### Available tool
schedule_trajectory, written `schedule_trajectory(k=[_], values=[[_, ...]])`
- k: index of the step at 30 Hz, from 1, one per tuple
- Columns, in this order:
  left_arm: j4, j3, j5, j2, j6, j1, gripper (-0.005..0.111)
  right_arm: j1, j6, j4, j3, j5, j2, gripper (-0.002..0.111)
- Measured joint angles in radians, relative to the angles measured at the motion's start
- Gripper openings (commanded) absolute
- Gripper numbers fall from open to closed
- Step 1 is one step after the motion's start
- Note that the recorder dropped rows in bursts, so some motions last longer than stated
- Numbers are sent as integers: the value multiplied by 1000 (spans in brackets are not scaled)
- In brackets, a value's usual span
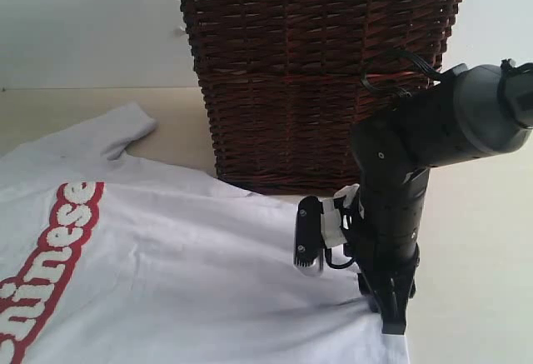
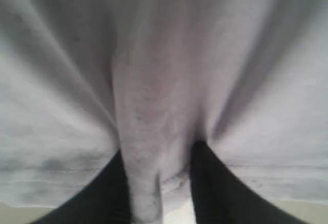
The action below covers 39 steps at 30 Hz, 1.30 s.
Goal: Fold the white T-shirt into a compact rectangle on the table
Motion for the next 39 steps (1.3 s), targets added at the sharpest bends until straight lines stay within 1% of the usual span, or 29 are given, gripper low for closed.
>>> schedule_trajectory(k=[1,39], values=[[0,0,0,0,0,0,105,2,0,0,0,-2,0,0],[0,0,0,0,0,0,105,5,4,-54,16,-102,-32,0]])
